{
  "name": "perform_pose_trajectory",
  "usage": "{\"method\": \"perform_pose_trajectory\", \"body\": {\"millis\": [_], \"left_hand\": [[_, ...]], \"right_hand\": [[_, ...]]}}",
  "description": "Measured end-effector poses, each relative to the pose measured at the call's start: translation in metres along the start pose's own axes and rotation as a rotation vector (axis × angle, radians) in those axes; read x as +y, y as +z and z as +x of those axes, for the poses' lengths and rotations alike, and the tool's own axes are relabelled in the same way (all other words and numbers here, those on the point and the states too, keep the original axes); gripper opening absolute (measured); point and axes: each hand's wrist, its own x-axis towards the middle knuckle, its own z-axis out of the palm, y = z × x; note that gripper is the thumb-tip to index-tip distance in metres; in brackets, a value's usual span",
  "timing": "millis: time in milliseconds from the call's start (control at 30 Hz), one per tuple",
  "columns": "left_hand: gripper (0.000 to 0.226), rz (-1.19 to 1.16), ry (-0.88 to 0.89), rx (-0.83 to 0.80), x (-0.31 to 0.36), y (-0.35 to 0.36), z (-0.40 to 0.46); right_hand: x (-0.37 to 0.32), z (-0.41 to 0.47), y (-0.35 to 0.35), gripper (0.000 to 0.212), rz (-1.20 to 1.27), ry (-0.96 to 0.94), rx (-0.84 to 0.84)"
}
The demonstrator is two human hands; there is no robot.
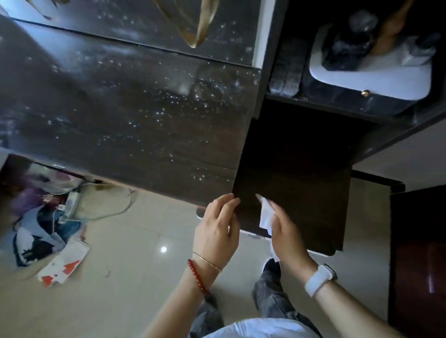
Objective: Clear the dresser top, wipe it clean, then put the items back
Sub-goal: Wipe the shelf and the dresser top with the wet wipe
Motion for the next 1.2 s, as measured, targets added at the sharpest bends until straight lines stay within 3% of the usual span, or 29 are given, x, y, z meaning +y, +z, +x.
{"method": "perform_pose_trajectory", "body": {"millis": [100,167,267,333,367,433,500,600,700,767,867,933,1000,1200], "left_hand": [[0.036,-0.052,-0.003,0.085,-0.024,-0.047,-0.004],[0.038,-0.035,-0.003,0.112,-0.046,-0.078,-0.004],[0.041,0.050,-0.056,0.108,-0.089,-0.110,0.000],[0.041,0.119,-0.096,0.098,-0.114,-0.123,0.006],[0.041,0.162,-0.105,0.090,-0.124,-0.128,0.010],[0.041,0.259,-0.105,0.056,-0.139,-0.135,0.022],[0.045,0.354,-0.106,0.008,-0.150,-0.139,0.036],[0.059,0.415,-0.154,-0.078,-0.162,-0.143,0.060],[0.067,0.433,-0.191,-0.111,-0.178,-0.148,0.084],[0.067,0.440,-0.204,-0.102,-0.189,-0.154,0.102],[0.065,0.451,-0.232,-0.128,-0.202,-0.163,0.128],[0.068,0.480,-0.212,-0.183,-0.208,-0.166,0.142],[0.071,0.512,-0.150,-0.241,-0.208,-0.166,0.152],[0.069,0.546,-0.108,-0.286,-0.202,-0.155,0.167]], "right_hand": [[-0.046,0.000,0.012,0.042,0.034,-0.115,0.164],[-0.067,0.008,0.025,0.044,-0.069,-0.269,0.272],[-0.084,0.027,0.061,0.046,-0.356,-0.388,0.193],[-0.086,0.034,0.089,0.047,-0.525,-0.311,0.052],[-0.085,0.036,0.098,0.048,-0.555,-0.280,0.059],[-0.089,0.037,0.108,0.050,-0.470,-0.257,0.217],[-0.092,0.043,0.112,0.034,-0.439,-0.218,0.379],[-0.097,0.064,0.120,0.042,-0.643,-0.069,0.494],[-0.113,0.085,0.136,0.054,-0.825,-0.037,0.456],[-0.129,0.095,0.159,0.052,-0.859,-0.179,0.364],[-0.148,0.096,0.192,0.051,-0.954,-0.498,0.079],[-0.147,0.096,0.186,0.053,-1.047,-0.587,-0.016],[-0.137,0.103,0.160,0.051,-1.005,-0.494,0.064],[-0.132,0.153,0.116,0.053,-0.843,0.109,0.501]]}}
